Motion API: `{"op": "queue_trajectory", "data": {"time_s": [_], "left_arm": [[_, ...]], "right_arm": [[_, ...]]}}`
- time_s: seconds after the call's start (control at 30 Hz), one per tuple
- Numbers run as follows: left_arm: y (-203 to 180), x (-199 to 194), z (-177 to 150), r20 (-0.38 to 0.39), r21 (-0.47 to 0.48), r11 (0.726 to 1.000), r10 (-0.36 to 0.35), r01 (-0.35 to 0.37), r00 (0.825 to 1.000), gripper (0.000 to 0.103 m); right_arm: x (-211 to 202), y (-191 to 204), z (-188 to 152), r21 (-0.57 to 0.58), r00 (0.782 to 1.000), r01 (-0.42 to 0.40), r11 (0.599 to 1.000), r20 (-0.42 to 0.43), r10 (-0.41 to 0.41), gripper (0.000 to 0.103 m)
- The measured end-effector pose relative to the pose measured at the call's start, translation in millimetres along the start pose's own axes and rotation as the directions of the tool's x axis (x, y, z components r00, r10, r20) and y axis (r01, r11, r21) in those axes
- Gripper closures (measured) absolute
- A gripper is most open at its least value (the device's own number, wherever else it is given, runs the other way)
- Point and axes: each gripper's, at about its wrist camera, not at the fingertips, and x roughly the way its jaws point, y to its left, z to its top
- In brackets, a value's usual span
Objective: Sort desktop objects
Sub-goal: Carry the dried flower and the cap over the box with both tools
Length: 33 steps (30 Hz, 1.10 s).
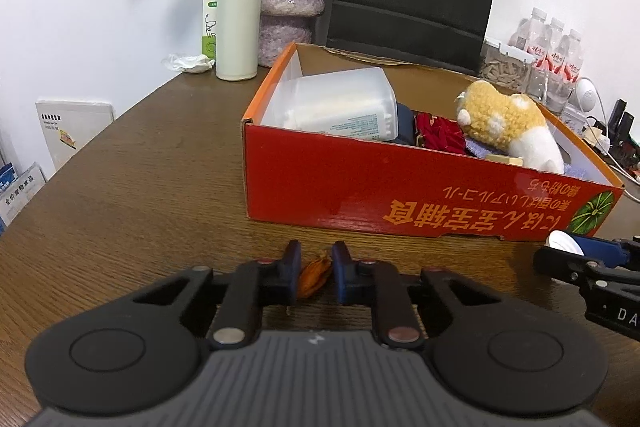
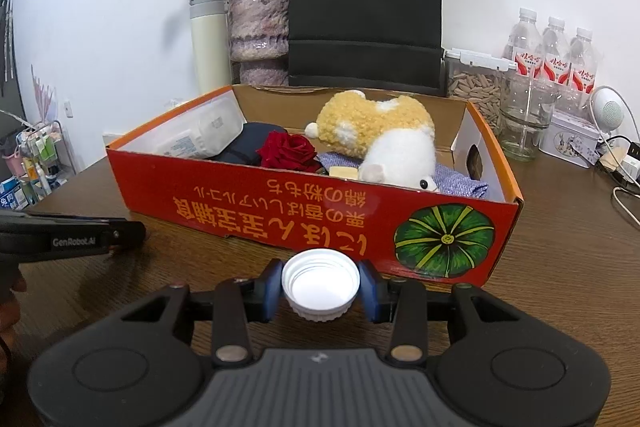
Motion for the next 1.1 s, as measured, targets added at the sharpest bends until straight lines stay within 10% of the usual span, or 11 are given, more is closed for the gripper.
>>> {"op": "queue_trajectory", "data": {"time_s": [0.57,1.1], "left_arm": [[-13.6,-33.3,0.8,0.110,0.038,0.998,-0.058,0.054,0.992,0.087],[-64.0,-34.5,74.1,0.289,0.130,0.979,-0.186,0.155,0.939,0.087]], "right_arm": [[-15.8,2.0,4.1,-0.010,0.998,-0.003,1.000,0.058,0.004,0.064],[-11.9,-11.9,65.7,0.009,0.974,0.006,1.000,0.225,-0.008,0.064]]}}
